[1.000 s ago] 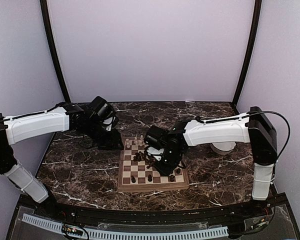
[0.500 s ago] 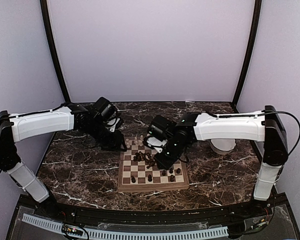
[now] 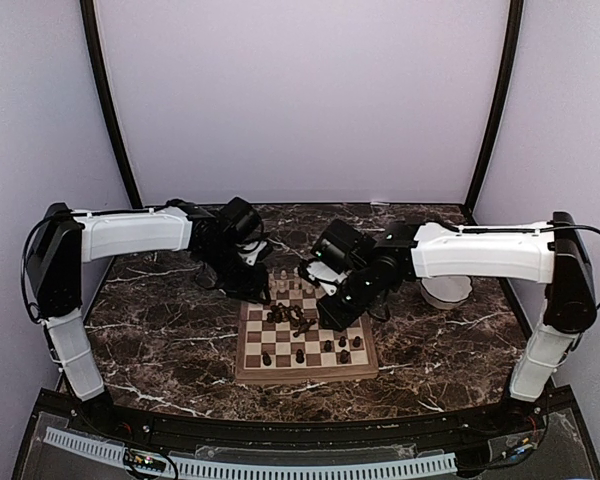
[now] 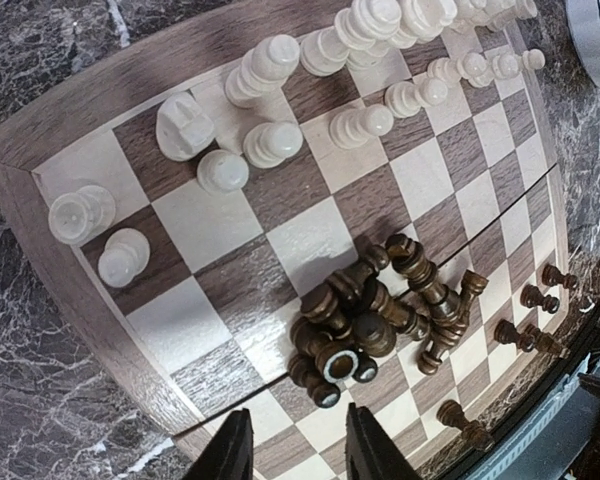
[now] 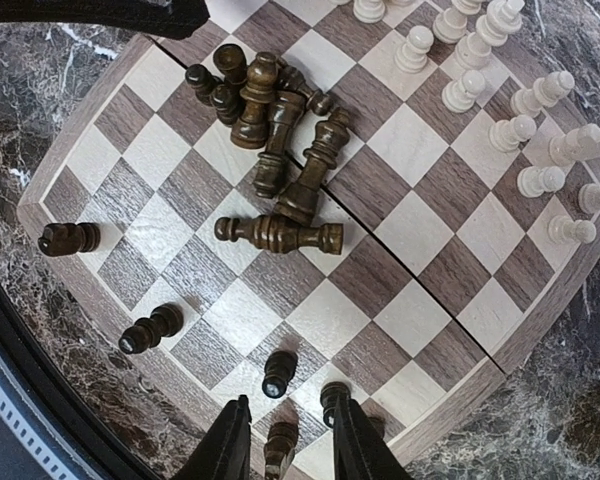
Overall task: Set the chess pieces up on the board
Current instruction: Pick up the pawn from the chessboard.
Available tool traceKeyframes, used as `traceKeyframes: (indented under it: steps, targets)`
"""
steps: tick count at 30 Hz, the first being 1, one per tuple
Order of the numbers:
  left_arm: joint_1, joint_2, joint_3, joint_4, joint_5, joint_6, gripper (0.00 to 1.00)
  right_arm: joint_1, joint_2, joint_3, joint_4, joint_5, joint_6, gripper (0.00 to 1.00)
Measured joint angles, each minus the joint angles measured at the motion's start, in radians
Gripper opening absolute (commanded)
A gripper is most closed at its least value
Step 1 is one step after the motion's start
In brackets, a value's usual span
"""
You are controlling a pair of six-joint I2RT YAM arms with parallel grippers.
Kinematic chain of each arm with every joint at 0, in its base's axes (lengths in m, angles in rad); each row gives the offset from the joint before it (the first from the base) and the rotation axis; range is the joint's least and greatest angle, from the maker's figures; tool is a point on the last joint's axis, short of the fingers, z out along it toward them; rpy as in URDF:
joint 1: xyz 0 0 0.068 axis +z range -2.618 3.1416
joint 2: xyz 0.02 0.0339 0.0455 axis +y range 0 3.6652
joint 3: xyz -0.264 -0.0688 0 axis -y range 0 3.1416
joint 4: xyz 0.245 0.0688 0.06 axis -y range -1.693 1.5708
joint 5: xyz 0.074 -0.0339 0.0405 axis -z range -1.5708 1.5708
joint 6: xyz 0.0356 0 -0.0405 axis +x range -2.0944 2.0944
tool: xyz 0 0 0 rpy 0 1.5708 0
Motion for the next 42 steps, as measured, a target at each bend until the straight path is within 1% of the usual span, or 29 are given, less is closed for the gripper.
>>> traceKeyframes:
  steps: [3, 8, 17, 22, 30, 32, 36, 42]
  targets:
    - [0.000, 0.029, 0.022, -0.017, 0.011, 0.020, 0.33, -0.001, 0.000, -0.013, 0.005, 0.001, 0.008, 0.31]
    - [0.000, 0.056, 0.041, -0.031, 0.039, 0.038, 0.36, -0.005, -0.001, -0.021, 0.019, 0.002, 0.014, 0.30]
    - [-0.006, 0.082, 0.046, -0.045, 0.069, 0.047, 0.34, -0.019, -0.002, -0.035, 0.027, 0.005, 0.015, 0.30]
    - [-0.008, 0.119, 0.073, -0.061, 0.069, 0.050, 0.33, -0.021, -0.002, -0.036, 0.027, 0.004, 0.015, 0.31]
    - [-0.008, 0.144, 0.089, -0.083, 0.064, 0.053, 0.22, -0.023, -0.002, -0.036, 0.028, 0.003, 0.014, 0.31]
    - [-0.008, 0.144, 0.091, -0.089, 0.062, 0.055, 0.16, -0.024, -0.002, -0.036, 0.029, 0.003, 0.014, 0.31]
    - [-0.008, 0.144, 0.091, -0.101, 0.058, 0.058, 0.09, -0.027, -0.002, -0.036, 0.029, 0.000, 0.013, 0.31]
    - [-0.008, 0.133, 0.095, -0.124, 0.035, 0.072, 0.07, -0.028, -0.002, -0.036, 0.029, 0.000, 0.013, 0.30]
